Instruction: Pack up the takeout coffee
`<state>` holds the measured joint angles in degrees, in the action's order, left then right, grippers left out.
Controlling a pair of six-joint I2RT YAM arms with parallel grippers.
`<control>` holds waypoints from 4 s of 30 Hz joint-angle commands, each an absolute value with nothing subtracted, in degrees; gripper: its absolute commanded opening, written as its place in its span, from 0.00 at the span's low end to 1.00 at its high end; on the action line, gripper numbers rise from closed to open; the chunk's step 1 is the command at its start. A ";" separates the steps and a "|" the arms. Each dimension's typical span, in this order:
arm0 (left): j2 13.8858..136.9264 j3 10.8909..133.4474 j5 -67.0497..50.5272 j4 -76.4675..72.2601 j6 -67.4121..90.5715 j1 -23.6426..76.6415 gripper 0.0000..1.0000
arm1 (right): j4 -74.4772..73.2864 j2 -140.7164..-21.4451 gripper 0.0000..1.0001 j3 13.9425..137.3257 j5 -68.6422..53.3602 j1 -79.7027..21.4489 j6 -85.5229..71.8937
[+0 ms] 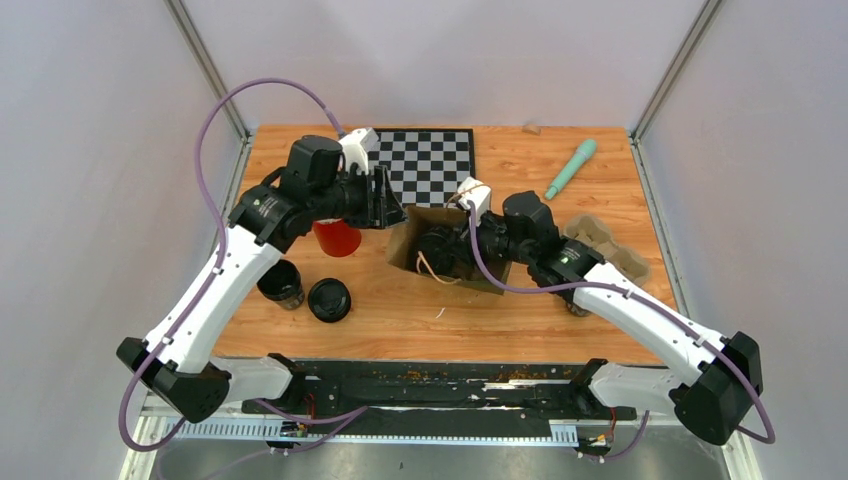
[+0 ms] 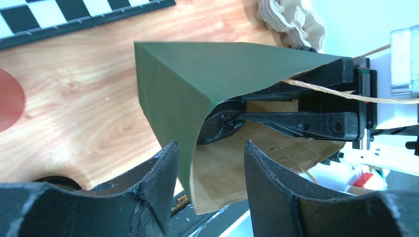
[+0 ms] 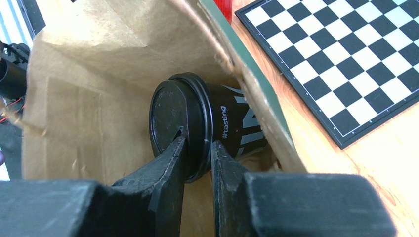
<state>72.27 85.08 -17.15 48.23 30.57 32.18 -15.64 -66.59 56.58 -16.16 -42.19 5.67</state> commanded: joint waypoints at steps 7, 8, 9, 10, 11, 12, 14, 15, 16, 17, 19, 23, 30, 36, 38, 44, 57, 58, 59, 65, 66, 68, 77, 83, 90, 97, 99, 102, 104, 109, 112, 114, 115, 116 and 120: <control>73.04 88.36 -14.90 56.49 21.88 30.54 0.62 | -8.88 -68.17 0.02 57.04 -21.08 -41.16 7.70; 73.15 88.03 -16.19 55.76 22.05 30.57 0.62 | -8.75 -68.27 0.02 56.96 -21.29 -41.17 7.73; 73.20 87.37 -17.58 54.94 22.44 30.58 0.63 | -8.64 -68.35 0.02 56.98 -21.35 -41.21 7.78; 73.13 86.58 -18.52 54.09 22.86 30.59 0.63 | -8.65 -68.44 0.02 57.03 -21.43 -41.15 7.88; 73.19 85.93 -19.19 53.52 23.21 30.59 0.63 | -8.54 -68.57 0.02 56.97 -21.38 -41.15 7.95; 73.33 85.46 -19.80 53.18 23.41 30.59 0.63 | -8.36 -68.68 0.02 57.01 -21.36 -41.18 7.87; 73.62 84.97 -20.40 52.97 23.39 30.58 0.63 | -8.31 -69.04 0.02 57.28 -21.43 -41.09 7.90; 73.58 84.69 -20.47 52.74 23.35 30.59 0.63 | -8.22 -69.30 0.02 57.37 -21.49 -41.08 7.91; 73.50 84.28 -20.66 52.36 23.40 30.59 0.63 | -8.20 -69.46 0.02 57.49 -21.48 -41.05 7.89; 73.48 83.91 -20.90 52.04 23.55 30.59 0.63 | -8.03 -69.56 0.02 57.49 -21.45 -41.05 7.83; 73.30 82.99 -21.55 51.46 24.18 30.58 0.61 | -7.91 -69.93 0.02 57.65 -21.17 -41.04 7.74; 72.26 80.94 -23.60 49.67 26.32 30.59 0.62 | -7.77 -70.63 0.02 58.03 -20.19 -40.94 7.74; 71.18 77.07 -22.78 47.74 27.51 30.55 0.53 | -6.64 -71.69 0.02 57.88 -20.56 -40.32 6.91; 73.02 79.13 -22.37 45.60 28.12 30.59 0.41 | -7.64 -71.77 0.02 57.62 -21.23 -39.70 6.86; 73.85 80.01 -22.33 45.21 28.38 30.59 0.37 | -8.27 -71.45 0.02 57.14 -21.58 -39.64 6.95; 74.73 79.96 -22.49 43.60 29.19 30.59 0.21 | -8.86 -70.87 0.02 56.33 -22.58 -39.14 7.27; 75.20 81.78 -21.69 38.98 36.15 30.59 0.00 | -19.31 -71.86 0.03 57.24 -27.50 -37.07 14.87; 75.19 81.67 -21.50 38.66 36.51 30.54 0.00 | -20.60 -71.97 0.03 57.48 -27.51 -37.03 15.61; 75.33 81.53 -21.39 38.55 36.71 30.56 0.00 | -21.62 -72.06 0.03 57.91 -27.40 -37.05 16.28; 75.89 81.24 -20.92 39.24 34.69 30.50 0.00 | -23.78 -70.44 0.03 61.13 -28.31 -37.01 16.47; 75.93 81.50 -20.73 39.69 33.44 30.48 0.00 | -23.89 -70.06 0.03 62.30 -27.79 -36.96 15.69; 76.11 82.01 -19.82 41.12 31.12 30.44 0.00 | -23.55 -69.41 0.03 64.39 -25.88 -36.58 13.90; 77.23 83.78 -17.15 41.38 29.82 30.50 0.00 | -25.11 -69.04 0.03 73.42 -25.74 -35.27 6.78; 78.03 86.49 -14.66 45.24 30.42 30.14 0.00 | -26.25 -67.85 0.04 76.16 -28.61 -34.14 0.58; 77.15 86.49 -13.20 47.86 29.78 30.06 0.00 | -28.07 -64.56 0.04 81.94 -27.51 -31.52 -8.31; 76.55 86.27 -14.16 49.13 29.70 30.05 0.00 | -31.75 -63.96 0.04 89.29 -21.50 -25.09 -14.32; 76.25 86.14 -14.28 49.28 29.62 30.05 0.00 | -28.38 -62.80 0.04 87.77 -23.19 -21.71 -17.12; 76.12 86.37 -14.72 49.97 29.15 30.06 0.00 | -26.75 -62.04 0.05 85.64 -24.56 -16.10 -21.13; 75.82 86.25 -15.39 49.85 28.23 30.06 0.00 | -26.45 -61.23 0.05 83.24 -23.79 -12.80 -22.65; 74.72 85.05 -17.74 49.18 26.84 30.06 0.00 | -25.50 -59.32 0.06 75.46 -23.29 -5.11 -25.09; 73.42 83.51 -18.70 49.24 28.99 30.06 0.00 | -28.23 -59.08 0.06 70.84 -24.02 -1.83 -26.45; 72.26 82.54 -19.17 49.16 29.15 30.06 0.00 | -24.87 -57.18 0.06 63.96 -24.88 -0.59 -27.95; 71.98 82.43 -18.93 49.54 28.88 30.06 0.00 | -23.03 -56.25 0.06 60.85 -25.18 0.39 -28.89; 71.91 82.70 -18.66 50.21 28.37 30.06 0.00 | -21.58 -55.51 0.06 58.08 -25.03 1.65 -29.84; 72.11 84.86 -17.64 53.21 26.82 30.01 0.00 | -18.55 -55.36 0.07 51.23 -25.68 3.21 -32.17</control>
